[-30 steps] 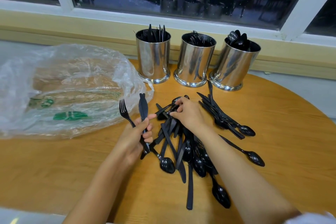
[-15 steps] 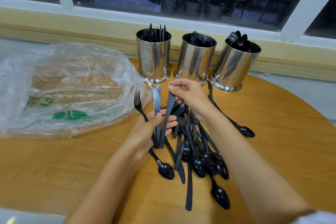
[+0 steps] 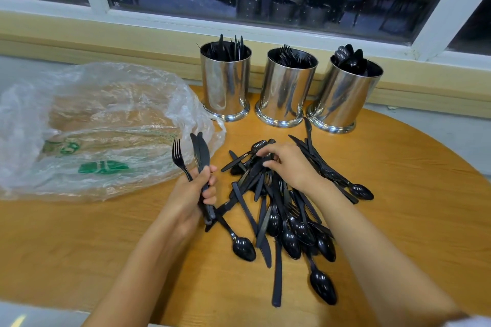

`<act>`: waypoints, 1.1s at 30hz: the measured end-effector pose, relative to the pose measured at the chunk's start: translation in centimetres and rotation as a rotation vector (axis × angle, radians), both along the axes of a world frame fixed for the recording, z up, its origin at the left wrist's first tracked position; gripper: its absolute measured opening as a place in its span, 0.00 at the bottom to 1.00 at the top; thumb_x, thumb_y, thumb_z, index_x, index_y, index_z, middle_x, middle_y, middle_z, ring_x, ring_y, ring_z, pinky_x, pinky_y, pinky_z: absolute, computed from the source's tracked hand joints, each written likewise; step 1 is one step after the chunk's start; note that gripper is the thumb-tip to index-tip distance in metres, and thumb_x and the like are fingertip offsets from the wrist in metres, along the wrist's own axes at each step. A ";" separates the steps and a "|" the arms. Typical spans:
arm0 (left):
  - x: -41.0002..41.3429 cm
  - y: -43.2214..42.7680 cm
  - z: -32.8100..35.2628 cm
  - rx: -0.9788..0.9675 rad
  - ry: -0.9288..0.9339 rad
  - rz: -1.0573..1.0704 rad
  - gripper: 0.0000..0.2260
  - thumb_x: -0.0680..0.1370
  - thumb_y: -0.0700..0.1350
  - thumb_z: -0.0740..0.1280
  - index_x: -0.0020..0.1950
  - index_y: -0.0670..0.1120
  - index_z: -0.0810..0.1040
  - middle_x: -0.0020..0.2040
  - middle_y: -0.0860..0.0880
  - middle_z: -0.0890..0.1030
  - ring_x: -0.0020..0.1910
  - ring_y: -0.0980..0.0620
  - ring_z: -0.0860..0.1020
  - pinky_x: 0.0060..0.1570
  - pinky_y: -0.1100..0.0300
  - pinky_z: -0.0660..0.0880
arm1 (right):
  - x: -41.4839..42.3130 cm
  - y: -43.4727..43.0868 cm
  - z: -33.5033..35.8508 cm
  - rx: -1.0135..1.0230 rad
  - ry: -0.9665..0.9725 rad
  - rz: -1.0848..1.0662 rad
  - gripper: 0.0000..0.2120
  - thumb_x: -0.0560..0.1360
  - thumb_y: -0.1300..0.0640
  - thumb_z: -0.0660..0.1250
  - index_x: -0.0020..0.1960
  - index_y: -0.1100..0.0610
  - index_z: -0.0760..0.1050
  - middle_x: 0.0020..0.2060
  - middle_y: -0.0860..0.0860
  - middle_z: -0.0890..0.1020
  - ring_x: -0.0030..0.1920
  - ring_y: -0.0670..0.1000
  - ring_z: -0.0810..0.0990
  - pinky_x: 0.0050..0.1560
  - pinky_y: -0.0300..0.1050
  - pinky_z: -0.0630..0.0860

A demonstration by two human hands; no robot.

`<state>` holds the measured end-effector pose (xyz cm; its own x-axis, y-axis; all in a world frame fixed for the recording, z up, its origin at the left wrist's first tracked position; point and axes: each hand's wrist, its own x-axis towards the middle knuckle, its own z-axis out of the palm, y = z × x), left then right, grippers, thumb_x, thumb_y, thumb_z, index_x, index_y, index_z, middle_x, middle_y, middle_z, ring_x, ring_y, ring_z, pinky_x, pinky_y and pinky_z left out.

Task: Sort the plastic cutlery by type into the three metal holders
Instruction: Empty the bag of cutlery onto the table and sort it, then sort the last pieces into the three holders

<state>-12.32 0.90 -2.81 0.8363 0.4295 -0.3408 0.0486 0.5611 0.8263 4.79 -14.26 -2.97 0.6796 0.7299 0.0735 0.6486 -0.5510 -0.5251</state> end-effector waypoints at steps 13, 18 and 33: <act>-0.1 -0.1 -0.4 -0.012 0.035 0.006 0.09 0.84 0.41 0.58 0.54 0.39 0.76 0.33 0.50 0.70 0.25 0.58 0.65 0.22 0.66 0.64 | 2.4 0.0 -0.4 -0.257 -0.190 0.131 0.10 0.76 0.56 0.70 0.57 0.51 0.79 0.47 0.44 0.73 0.52 0.48 0.65 0.48 0.45 0.68; -0.1 -0.2 -0.2 -0.015 0.036 -0.001 0.09 0.84 0.41 0.58 0.55 0.40 0.76 0.34 0.49 0.71 0.28 0.56 0.67 0.25 0.65 0.66 | 3.5 -1.2 0.6 -0.118 -0.068 0.079 0.06 0.73 0.54 0.72 0.43 0.47 0.76 0.44 0.42 0.76 0.52 0.48 0.71 0.51 0.46 0.71; 0.7 -3.3 1.8 0.138 0.026 -0.209 0.11 0.84 0.42 0.56 0.57 0.41 0.78 0.50 0.42 0.86 0.50 0.45 0.85 0.51 0.52 0.81 | -1.6 1.5 6.8 0.281 0.358 0.121 0.03 0.78 0.57 0.68 0.47 0.55 0.80 0.31 0.46 0.75 0.29 0.39 0.71 0.35 0.32 0.71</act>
